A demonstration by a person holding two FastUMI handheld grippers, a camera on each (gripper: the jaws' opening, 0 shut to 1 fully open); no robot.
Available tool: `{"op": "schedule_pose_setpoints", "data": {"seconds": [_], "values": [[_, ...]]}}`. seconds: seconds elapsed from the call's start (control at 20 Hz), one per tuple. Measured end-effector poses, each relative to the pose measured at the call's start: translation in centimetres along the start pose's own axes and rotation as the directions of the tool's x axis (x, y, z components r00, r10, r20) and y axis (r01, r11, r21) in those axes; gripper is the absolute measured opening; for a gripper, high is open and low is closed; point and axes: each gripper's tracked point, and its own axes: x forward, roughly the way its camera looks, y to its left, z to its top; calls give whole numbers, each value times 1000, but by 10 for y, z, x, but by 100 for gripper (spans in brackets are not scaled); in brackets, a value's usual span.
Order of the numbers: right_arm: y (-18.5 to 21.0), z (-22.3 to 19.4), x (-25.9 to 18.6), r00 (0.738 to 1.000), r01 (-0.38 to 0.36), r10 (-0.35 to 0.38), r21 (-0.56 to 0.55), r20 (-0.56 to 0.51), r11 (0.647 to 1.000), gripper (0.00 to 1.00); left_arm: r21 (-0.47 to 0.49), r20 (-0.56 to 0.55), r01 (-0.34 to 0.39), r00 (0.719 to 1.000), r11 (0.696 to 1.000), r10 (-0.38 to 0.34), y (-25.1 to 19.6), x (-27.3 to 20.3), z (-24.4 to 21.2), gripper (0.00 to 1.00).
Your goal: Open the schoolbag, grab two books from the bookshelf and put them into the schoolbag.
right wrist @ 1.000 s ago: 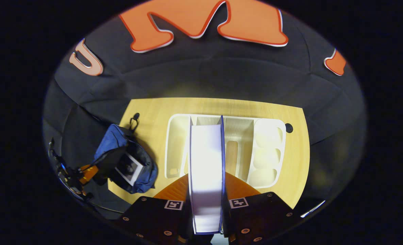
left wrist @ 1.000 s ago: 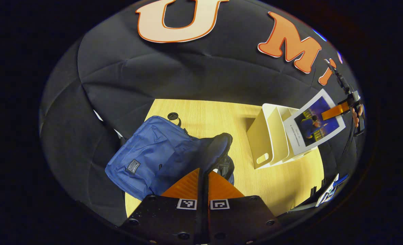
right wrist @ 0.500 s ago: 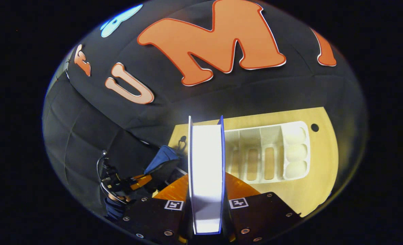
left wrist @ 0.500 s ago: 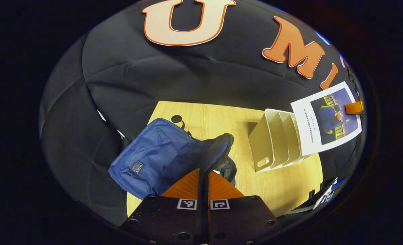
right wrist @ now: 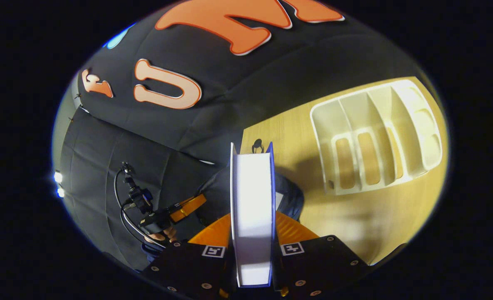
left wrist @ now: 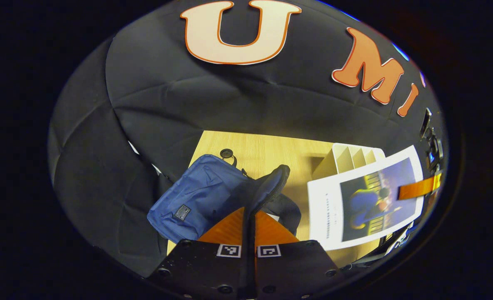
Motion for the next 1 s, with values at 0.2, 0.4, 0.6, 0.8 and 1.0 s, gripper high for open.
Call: {"op": "schedule_pose_setpoints", "data": {"seconds": [0.2,0.4,0.6,0.8,1.0], "values": [[-6,-31,66,1000,26,-25,112,-11,993,33,6,-17,7,1000,1000,-7,-4,2,-2,0],[-11,-53,116,999,43,-41,170,-19,984,33,16,-23,10,1000,1000,-10,-5,3,-1,0],[0,-67,158,1000,13,-12,218,-5,976,34,12,-32,18,999,1000,-18,-5,6,-4,0],[7,-77,199,999,-28,17,265,43,964,33,20,-42,28,999,999,-27,-12,7,-3,0],[12,-83,228,994,-88,60,348,91,933,34,30,-54,41,998,999,-39,-20,7,-7,0]]}}
